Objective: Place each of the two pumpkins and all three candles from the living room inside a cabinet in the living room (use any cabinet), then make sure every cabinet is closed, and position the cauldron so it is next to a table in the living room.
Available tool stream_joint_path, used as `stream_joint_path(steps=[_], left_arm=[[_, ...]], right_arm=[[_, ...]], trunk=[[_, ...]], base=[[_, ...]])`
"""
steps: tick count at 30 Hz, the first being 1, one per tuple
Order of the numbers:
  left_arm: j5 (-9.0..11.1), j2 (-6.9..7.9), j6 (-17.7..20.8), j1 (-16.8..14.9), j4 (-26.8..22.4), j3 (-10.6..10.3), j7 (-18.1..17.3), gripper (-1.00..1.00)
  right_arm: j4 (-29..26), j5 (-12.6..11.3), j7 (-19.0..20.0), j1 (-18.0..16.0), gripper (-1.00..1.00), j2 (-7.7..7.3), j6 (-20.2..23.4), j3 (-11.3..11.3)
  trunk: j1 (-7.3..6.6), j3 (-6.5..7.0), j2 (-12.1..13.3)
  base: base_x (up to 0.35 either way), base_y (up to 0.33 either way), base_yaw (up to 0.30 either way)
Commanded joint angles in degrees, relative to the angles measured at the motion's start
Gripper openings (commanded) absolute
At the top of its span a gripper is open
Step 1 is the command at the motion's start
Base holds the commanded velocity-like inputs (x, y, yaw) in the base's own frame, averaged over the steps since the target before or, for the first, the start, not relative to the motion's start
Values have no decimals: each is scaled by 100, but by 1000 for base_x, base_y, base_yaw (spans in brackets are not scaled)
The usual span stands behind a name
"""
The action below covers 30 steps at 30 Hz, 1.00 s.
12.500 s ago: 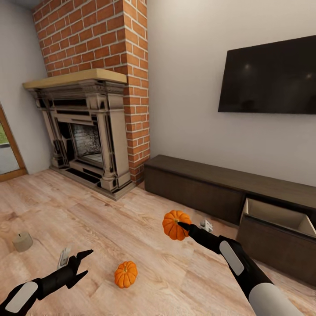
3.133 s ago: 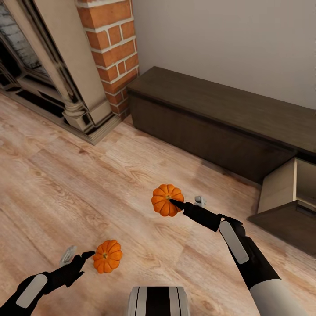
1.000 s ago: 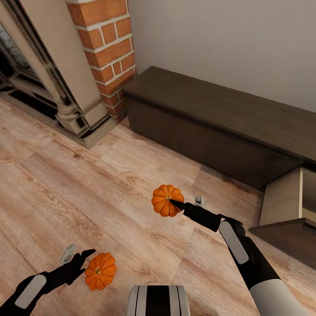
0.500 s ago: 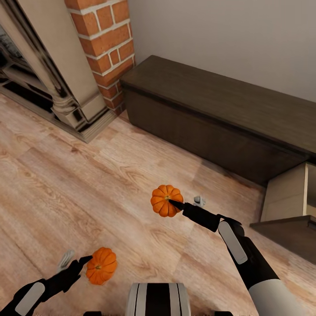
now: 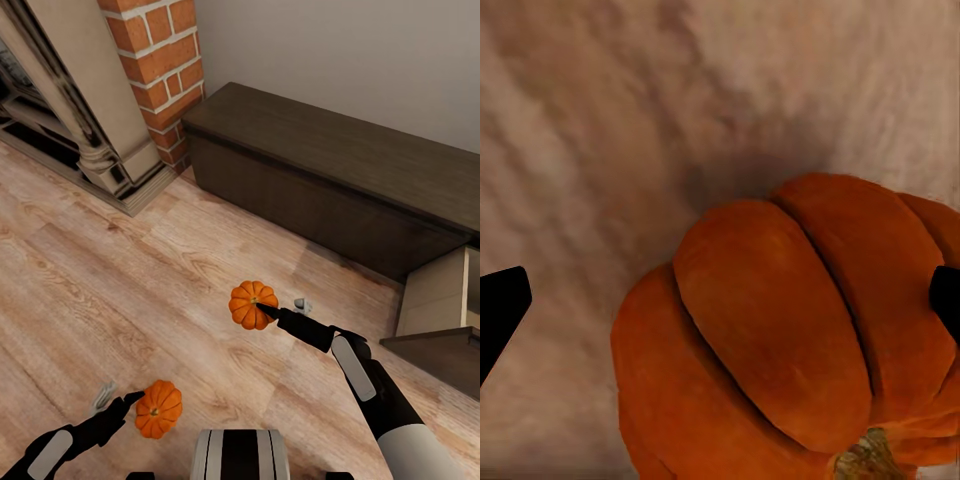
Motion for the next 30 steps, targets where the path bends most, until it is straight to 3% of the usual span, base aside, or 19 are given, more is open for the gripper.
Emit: stream_joint_path(steps=[1,30], left_arm=[[35,1,23,0,-1,10,-5,100],[35,68,-126,16,35,-22,-209,100]], right_arm=[[-2,-32,-3,-2,-100,-4,25,5],[7,-21,-12,-2,-100,12,25,9]], trunk=[[-1,-3,-1],[-1,-3,-1]], base=[[0,0,0],[0,0,0]])
